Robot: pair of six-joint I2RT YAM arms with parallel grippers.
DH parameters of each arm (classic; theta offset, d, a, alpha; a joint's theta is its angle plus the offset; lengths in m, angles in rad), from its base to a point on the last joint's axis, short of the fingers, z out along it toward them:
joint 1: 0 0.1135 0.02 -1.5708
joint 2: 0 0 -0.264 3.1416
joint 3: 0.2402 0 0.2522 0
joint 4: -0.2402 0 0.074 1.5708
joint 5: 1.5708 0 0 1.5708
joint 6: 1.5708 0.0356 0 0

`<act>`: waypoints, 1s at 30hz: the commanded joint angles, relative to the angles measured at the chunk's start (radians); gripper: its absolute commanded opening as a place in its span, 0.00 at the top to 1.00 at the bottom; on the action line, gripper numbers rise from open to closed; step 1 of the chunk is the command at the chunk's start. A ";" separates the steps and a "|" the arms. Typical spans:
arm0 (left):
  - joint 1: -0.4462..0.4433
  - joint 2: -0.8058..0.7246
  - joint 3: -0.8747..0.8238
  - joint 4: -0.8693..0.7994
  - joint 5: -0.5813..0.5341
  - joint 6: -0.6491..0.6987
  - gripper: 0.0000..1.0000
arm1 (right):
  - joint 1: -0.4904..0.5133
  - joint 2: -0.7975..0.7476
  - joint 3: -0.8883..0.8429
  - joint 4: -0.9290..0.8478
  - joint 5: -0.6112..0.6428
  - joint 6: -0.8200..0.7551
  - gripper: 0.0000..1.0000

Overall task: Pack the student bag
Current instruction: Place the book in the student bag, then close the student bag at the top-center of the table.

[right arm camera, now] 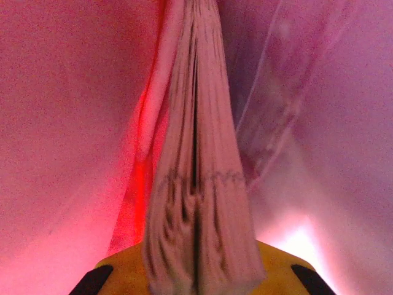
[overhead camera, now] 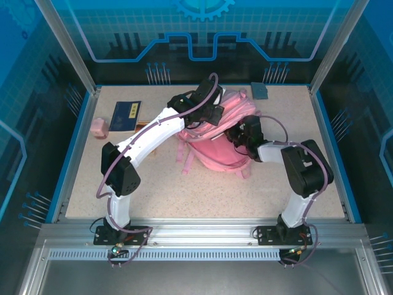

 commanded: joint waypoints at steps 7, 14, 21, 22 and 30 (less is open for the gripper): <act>0.022 -0.058 0.044 0.068 0.019 -0.039 1.00 | 0.016 -0.040 0.035 -0.029 0.033 -0.048 0.45; 0.062 -0.062 -0.003 0.090 0.036 -0.059 1.00 | -0.002 -0.285 -0.110 -0.278 0.066 -0.063 0.52; 0.084 -0.083 -0.103 0.124 0.071 -0.070 1.00 | -0.049 -0.575 -0.206 -0.618 0.119 -0.168 0.56; 0.088 -0.090 -0.124 0.128 0.081 -0.074 1.00 | -0.052 -0.608 -0.204 -0.670 0.144 -0.194 0.56; 0.111 -0.203 -0.385 0.206 0.165 -0.140 0.58 | -0.058 -0.842 -0.109 -1.004 0.414 -0.363 0.36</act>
